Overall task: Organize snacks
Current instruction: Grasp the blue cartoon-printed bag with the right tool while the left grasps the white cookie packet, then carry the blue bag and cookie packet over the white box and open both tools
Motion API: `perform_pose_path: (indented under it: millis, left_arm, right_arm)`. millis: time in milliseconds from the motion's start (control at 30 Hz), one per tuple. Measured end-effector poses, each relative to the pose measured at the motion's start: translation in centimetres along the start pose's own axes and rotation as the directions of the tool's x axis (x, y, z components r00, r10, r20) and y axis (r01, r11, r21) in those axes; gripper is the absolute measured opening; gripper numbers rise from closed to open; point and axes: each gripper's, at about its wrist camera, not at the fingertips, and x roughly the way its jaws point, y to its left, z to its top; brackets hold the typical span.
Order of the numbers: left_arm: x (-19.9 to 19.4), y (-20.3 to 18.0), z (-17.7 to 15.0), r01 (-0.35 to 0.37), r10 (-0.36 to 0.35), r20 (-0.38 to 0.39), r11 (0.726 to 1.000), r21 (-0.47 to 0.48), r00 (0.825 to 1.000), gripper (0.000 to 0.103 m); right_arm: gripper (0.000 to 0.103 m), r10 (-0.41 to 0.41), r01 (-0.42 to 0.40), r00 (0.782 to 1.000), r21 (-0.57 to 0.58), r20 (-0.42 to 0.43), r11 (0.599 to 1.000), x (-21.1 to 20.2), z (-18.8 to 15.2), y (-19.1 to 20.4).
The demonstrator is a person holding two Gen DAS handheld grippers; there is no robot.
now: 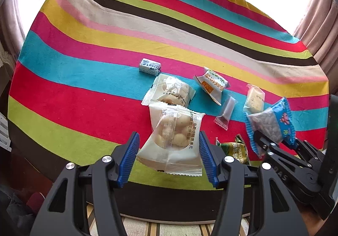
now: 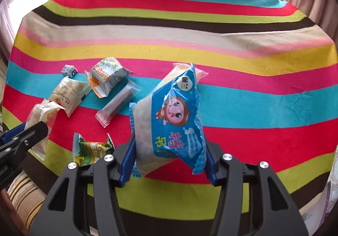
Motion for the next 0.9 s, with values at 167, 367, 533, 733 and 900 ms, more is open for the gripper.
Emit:
perform_pose_path:
  millis: [167, 367, 533, 733, 900]
  left_arm:
    - [-0.9, -0.2, -0.7, 0.008, -0.008, 0.025, 1.0, -0.015, 1.0, 0.054]
    - [-2.6, -1.1, -2.1, 0.019, -0.019, 0.046, 1.0, -0.007, 0.999, 0.054]
    - [-3.4, -2.4, -3.1, 0.02, -0.021, 0.046, 0.999, 0.027, 0.999, 0.054]
    - [-4.1, -4.0, -4.1, 0.018, -0.02, 0.043, 0.998, 0.062, 0.999, 0.054]
    - [-4.5, -5.5, -4.9, 0.027, -0.031, 0.038, 0.995, 0.097, 0.999, 0.054]
  right_arm:
    - [0.054, -0.029, 0.026, 0.997, 0.049, 0.078, 0.998, -3.3, -2.0, -1.8]
    - [0.054, -0.052, 0.045, 0.994, 0.073, 0.093, 0.996, -5.4, -4.0, -3.2]
    - [0.054, -0.045, 0.038, 0.995, 0.082, 0.084, 0.996, -6.4, -5.3, -4.0]
    - [0.054, -0.036, 0.028, 0.996, 0.095, 0.085, 0.995, -7.4, -6.1, -4.7]
    - [0.054, -0.034, 0.025, 0.996, 0.107, 0.083, 0.994, -8.2, -6.9, -5.5]
